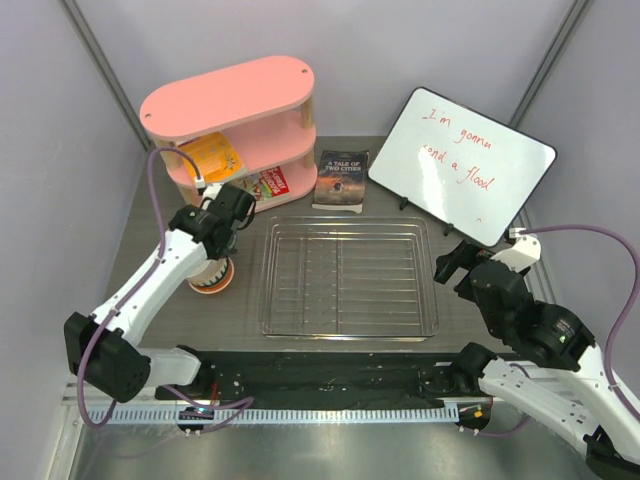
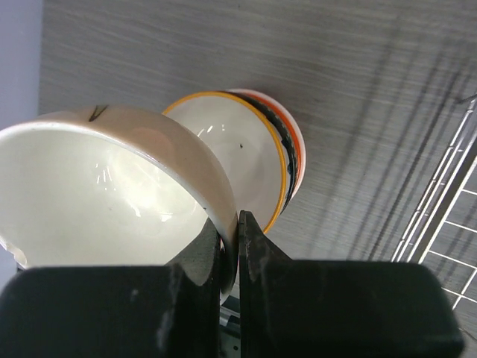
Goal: Unload the bowls from the dish rack
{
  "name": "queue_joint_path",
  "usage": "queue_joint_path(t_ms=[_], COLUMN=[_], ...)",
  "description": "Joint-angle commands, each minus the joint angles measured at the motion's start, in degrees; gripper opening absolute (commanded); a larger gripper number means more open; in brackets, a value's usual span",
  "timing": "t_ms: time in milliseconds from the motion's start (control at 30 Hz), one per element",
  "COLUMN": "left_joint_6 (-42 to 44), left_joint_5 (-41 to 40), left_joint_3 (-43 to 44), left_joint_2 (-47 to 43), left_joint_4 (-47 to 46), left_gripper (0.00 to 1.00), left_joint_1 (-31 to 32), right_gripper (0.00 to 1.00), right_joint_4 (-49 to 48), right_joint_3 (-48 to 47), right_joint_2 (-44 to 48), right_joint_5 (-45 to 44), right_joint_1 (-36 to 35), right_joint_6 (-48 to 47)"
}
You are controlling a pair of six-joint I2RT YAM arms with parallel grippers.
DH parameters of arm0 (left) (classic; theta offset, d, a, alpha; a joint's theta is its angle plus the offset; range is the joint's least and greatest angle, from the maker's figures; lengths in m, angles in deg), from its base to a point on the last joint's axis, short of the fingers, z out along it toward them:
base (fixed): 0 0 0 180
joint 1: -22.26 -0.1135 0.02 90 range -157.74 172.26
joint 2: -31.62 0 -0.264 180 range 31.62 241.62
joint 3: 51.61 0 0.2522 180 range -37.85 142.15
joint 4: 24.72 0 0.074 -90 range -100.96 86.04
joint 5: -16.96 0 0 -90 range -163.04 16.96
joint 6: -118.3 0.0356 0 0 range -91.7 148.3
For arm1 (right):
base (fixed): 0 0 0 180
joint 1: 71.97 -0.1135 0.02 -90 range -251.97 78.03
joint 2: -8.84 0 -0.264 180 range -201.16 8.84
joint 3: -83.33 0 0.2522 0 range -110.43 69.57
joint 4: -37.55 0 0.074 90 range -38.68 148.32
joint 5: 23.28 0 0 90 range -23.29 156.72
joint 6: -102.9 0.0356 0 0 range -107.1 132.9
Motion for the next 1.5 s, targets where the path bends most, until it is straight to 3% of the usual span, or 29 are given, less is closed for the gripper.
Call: queue_joint_path(t_ms=[0,700,900,1000,1467], left_joint_6=[1.47,4.37,4.37,4.28,5.86], left_joint_5=[4.52,12.34,12.26,12.35,10.06], left_joint_3=[-1.77,-1.95,-2.65,-2.91,2.45], left_joint_2=[-0.85,5.12,3.38,2.14,2.93], left_joint_4=[-4.44,-8.4,-7.96,-7.88,-2.34], left_gripper=[0.0,0.0,0.23,0.29,0.41], left_joint_1=[-2.43,-7.53,-7.62,-7.71,-7.71], right_gripper=[1.0,1.0,1.0,1.0,1.0], right_joint_4=[-2.54,-3.15,-3.68,-4.03,-4.74], right_joint_3=[0.15,1.47,1.73,1.82,1.64], right_joint_2=[-0.04,-0.74,-1.97,-2.15,-3.2], right_joint_5=[-0.05,0.21,0.83,1.09,1.18], right_joint_1=[-0.18,-0.18,-0.18,-0.18,-0.18], right_joint_6=[0.04,-0.31,-0.4,-0.4,-1.01])
